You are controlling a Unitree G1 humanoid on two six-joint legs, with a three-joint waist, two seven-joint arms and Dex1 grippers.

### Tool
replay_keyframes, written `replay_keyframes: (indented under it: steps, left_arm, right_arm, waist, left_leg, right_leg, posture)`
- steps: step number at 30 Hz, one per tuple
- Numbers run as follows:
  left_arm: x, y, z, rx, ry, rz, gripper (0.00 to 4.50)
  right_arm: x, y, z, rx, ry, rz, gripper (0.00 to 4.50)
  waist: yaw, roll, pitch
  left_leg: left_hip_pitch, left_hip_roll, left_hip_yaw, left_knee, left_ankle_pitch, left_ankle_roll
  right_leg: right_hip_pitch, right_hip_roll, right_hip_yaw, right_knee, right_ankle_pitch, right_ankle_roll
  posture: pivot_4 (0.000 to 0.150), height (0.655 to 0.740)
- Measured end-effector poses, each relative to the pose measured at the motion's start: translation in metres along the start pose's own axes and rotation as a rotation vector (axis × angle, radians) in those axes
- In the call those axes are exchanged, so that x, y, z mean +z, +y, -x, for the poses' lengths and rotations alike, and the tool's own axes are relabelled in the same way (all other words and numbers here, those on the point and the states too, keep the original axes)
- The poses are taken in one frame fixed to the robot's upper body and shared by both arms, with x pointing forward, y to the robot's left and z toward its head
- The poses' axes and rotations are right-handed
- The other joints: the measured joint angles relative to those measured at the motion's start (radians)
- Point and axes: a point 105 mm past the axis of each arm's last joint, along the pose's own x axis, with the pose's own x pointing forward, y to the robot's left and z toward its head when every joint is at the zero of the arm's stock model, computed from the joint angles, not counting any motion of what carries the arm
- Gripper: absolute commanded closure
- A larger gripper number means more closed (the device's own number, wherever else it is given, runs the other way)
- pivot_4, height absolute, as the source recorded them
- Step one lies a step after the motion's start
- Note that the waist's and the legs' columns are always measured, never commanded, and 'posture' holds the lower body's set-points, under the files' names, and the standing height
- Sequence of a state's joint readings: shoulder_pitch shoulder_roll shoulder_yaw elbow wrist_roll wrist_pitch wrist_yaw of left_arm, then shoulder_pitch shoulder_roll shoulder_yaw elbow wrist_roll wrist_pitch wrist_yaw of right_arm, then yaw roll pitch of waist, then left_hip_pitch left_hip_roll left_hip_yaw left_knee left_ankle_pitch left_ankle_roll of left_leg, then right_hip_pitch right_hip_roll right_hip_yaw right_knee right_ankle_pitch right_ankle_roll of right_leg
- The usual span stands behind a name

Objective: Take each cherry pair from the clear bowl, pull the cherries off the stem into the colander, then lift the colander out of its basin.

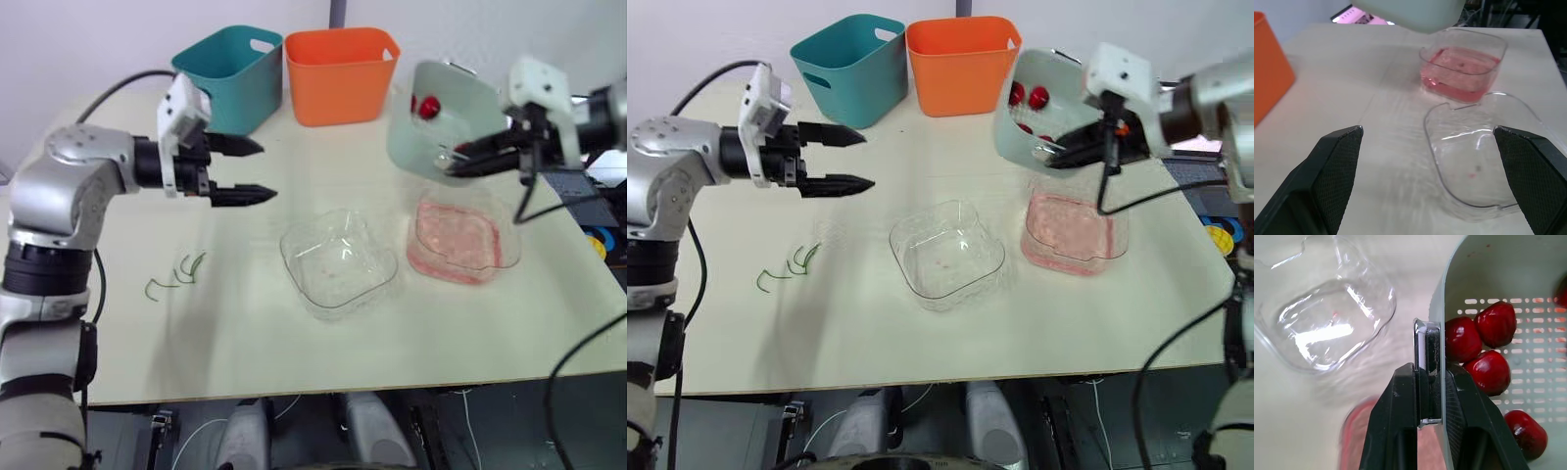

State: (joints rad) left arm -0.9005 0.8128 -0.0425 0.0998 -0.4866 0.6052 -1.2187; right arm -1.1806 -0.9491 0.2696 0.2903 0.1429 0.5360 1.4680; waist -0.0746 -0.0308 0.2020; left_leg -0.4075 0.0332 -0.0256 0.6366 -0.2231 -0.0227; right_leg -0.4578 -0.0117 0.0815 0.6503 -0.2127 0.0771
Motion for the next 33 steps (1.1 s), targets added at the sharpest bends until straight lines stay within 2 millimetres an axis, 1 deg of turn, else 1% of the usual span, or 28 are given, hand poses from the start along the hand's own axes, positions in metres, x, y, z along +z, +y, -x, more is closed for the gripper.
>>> replay_keyframes:
  steps: [3,5,8,11,13,16,19,23,25,27,31,33]
  left_arm:
    - [-0.004,0.003,0.003,0.017,0.013,0.01,0.0]
    - [-0.007,0.003,0.005,0.024,0.018,0.017,0.0]
    - [-0.013,-0.001,0.007,0.024,0.028,0.039,0.0]
    - [-0.018,-0.01,0.009,0.019,0.04,0.07,0.0]
    - [-0.019,-0.016,0.012,0.021,0.042,0.08,0.0]
    - [-0.023,-0.02,0.015,0.043,0.059,0.088,0.0]
    - [-0.027,-0.019,0.017,0.065,0.069,0.096,0.0]
    - [-0.027,-0.018,0.02,0.083,0.079,0.089,0.0]
    - [-0.027,-0.017,0.019,0.085,0.079,0.089,0.0]
    - [-0.027,-0.017,0.019,0.086,0.078,0.088,0.0]
    - [-0.027,-0.017,0.019,0.085,0.078,0.088,0.0]
    - [-0.027,-0.017,0.02,0.082,0.078,0.089,0.0]
  right_arm:
    - [-0.004,-0.007,-0.039,0.044,0.002,0.016,4.09]
    - [-0.012,-0.005,-0.065,0.09,0.016,0.024,4.09]
    - [-0.025,0.001,-0.09,0.154,0.045,0.025,4.09]
    - [-0.034,0.004,-0.103,0.183,0.065,0.032,4.09]
    - [-0.039,0.004,-0.11,0.191,0.078,0.035,4.09]
    - [-0.047,0.005,-0.117,0.198,0.102,0.03,4.09]
    - [-0.052,0.006,-0.119,0.208,0.132,0.025,4.09]
    - [-0.056,0.004,-0.119,0.212,0.168,0.005,4.09]
    - [-0.055,0.004,-0.122,0.217,0.171,0.005,3.34]
    - [-0.056,0.006,-0.125,0.22,0.172,0.007,2.74]
    - [-0.057,0.005,-0.124,0.212,0.172,0.003,1.32]
    - [-0.055,0.002,-0.12,0.201,0.158,0.004,1.32]
  waist:
    - [0.003,0.0,0.0]
    - [0.006,0.0,0.0]
    - [0.008,0.0,0.0]
    - [0.004,0.0,0.0]
    - [0.001,0.0,0.0]
    - [0.0,0.0,0.0]
    - [0.001,0.0,0.0]
    - [0.001,0.0,0.0]
    - [0.001,0.0,0.0]
    - [0.0,0.0,0.0]
    - [0.001,0.0,0.0]
    - [0.001,0.0,0.0]
  left_leg:
    - [-0.001,0.0,0.0,0.0,0.0,0.0]
    - [-0.002,0.0,-0.001,0.0,0.0,0.0]
    - [-0.003,-0.001,-0.001,0.0,0.0,0.0]
    - [-0.003,-0.001,-0.001,0.001,0.0,0.0]
    - [-0.002,0.0,-0.002,0.001,0.0,0.0]
    - [-0.001,0.0,-0.002,0.001,0.0,0.0]
    - [-0.001,0.0,-0.002,0.001,0.0,0.0]
    - [-0.001,0.0,-0.002,0.001,0.0,-0.001]
    - [-0.001,0.0,-0.002,0.001,0.0,-0.001]
    - [-0.001,0.0,-0.002,0.001,0.0,-0.001]
    - [-0.001,-0.001,-0.002,0.001,0.0,-0.001]
    - [-0.001,-0.001,-0.002,0.0,0.0,-0.001]
  right_leg:
    - [-0.002,0.0,0.0,0.001,0.0,0.0]
    - [-0.002,0.0,-0.001,0.001,0.0,0.001]
    - [-0.002,-0.001,-0.001,0.0,0.001,0.002]
    - [-0.001,-0.001,-0.001,0.0,0.001,0.002]
    - [-0.001,-0.001,-0.001,0.001,0.001,0.002]
    - [-0.001,0.0,-0.001,0.003,0.001,0.002]
    - [-0.001,0.0,-0.001,0.003,0.001,0.002]
    - [0.0,0.0,-0.001,0.003,0.001,0.002]
    - [0.0,0.0,-0.001,0.003,0.001,0.002]
    - [-0.001,0.0,-0.001,0.003,0.001,0.002]
    - [0.0,0.0,-0.001,0.003,0.001,0.002]
    - [0.0,0.0,-0.001,0.003,0.001,0.002]
  posture:
    - [0.15,0.74]
    - [0.15,0.74]
    - [0.15,0.74]
    - [0.15,0.74]
    - [0.15,0.74]
    - [0.15,0.74]
    - [0.15,0.74]
    - [0.15,0.74]
    - [0.15,0.74]
    - [0.15,0.74]
    - [0.15,0.74]
    - [0.15,0.74]
